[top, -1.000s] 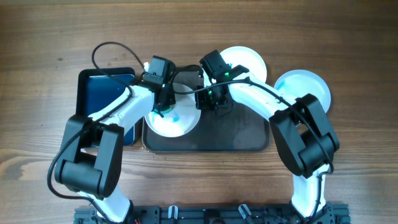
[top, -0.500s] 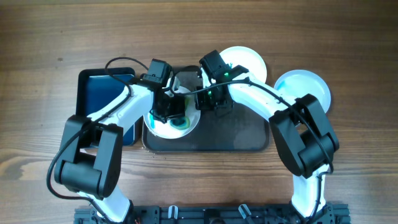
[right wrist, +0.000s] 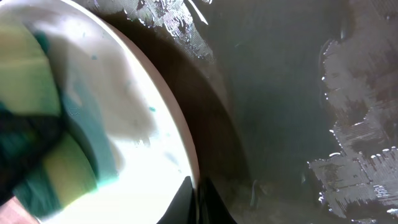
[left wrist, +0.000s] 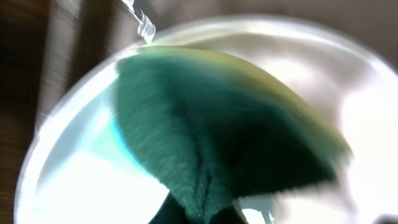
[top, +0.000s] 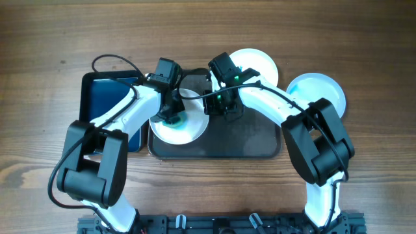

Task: Clean dirty plates on tray and stack at the side
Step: 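Scrub the second plate with the sponge while the right gripper holds it, then lift the sponge away with the left gripper toward the blue tray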

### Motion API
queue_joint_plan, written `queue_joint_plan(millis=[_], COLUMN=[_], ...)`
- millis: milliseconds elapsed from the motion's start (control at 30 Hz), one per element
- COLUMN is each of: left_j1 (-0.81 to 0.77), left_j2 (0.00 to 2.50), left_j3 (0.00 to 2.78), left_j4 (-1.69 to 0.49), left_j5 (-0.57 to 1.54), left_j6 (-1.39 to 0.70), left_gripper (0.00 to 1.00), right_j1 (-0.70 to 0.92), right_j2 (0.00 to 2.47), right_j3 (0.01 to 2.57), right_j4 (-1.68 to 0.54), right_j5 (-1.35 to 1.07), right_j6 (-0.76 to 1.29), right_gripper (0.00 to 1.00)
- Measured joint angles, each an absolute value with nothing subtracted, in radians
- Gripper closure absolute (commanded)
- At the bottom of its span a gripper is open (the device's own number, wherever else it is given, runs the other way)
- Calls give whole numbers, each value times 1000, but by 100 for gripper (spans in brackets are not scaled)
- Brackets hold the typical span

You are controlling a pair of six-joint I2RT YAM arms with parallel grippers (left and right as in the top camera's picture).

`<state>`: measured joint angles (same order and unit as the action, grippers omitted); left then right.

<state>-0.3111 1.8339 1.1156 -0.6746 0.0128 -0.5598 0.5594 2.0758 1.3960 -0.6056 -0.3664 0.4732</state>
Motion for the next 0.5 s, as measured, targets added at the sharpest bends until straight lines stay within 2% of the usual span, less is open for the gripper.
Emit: queue_joint_plan(millis=[100,300,500], left_j1=[-313,-298,-208], left_j2=[1834,1839,1900], left_j3=[1116,1116,1120], left_j4=[-685,-585,-508], left_j5=[158,252,339], left_j6=[-503,-423,-432], left_gripper=[96,96,96], right_j1=[559,559,559], right_j2=[2076,2076,2076], right_j3=[1396,1396,1396], right_j4=[-605,-604,-601], right_j5=[-366,-367,-366], right_j6=[473,473,473], right_gripper=[96,96,96])
